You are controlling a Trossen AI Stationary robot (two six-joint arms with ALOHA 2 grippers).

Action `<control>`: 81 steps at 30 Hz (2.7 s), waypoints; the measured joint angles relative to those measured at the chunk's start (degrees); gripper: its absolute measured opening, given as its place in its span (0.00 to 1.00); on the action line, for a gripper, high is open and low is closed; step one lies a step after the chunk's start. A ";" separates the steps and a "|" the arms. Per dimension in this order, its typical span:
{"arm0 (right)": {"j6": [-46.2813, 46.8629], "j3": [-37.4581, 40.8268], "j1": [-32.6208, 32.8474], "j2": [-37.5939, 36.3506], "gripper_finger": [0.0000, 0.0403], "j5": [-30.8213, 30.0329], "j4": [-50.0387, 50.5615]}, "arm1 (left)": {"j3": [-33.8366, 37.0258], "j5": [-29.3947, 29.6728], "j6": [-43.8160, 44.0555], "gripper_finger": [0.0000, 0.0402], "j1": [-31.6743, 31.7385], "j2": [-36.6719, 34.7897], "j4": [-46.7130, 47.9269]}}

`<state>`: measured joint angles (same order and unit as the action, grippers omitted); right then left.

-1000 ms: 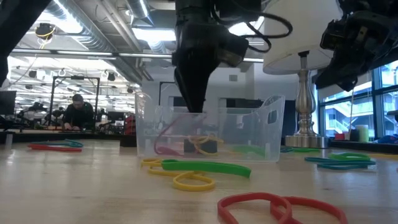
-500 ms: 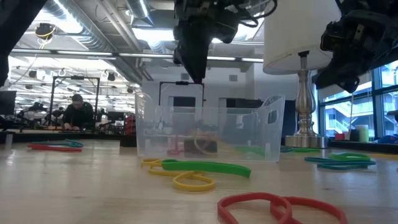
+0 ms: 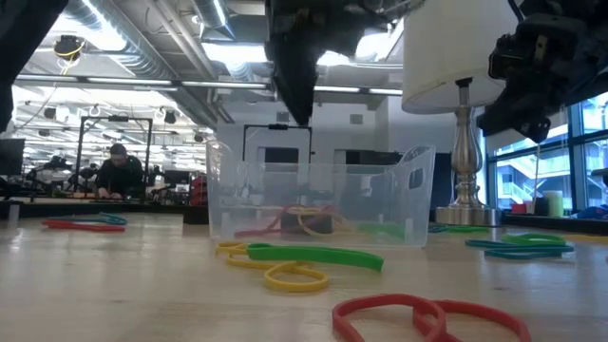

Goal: Pick and place rubber bands into bin
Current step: Put the blue rubber band into the transparent bin

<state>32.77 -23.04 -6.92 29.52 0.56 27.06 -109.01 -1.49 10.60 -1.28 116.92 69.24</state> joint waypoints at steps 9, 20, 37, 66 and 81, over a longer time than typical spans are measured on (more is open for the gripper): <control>3.84 0.00 0.14 1.69 0.00 -4.15 -0.49 | 8.99 -0.99 -8.09 0.13 3.79 -10.40 -7.30; 10.49 -5.02 5.48 15.70 0.00 -11.14 -2.49 | 46.01 -2.11 -5.66 0.01 9.66 -38.40 -34.40; 21.24 -30.69 15.85 52.65 0.03 -5.53 22.19 | 68.75 -3.33 -7.65 0.01 17.62 -65.51 -42.34; 11.89 -24.73 23.67 68.38 0.03 -6.12 3.15 | 70.29 -7.02 -8.33 0.00 17.57 -66.09 -41.18; 20.29 -26.65 25.54 49.83 0.00 -17.01 12.63 | 70.29 -7.02 -6.24 0.00 17.51 -66.05 -41.93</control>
<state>53.06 -49.69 18.62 79.35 -16.45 39.68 -38.72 -8.51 4.36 16.23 50.87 27.31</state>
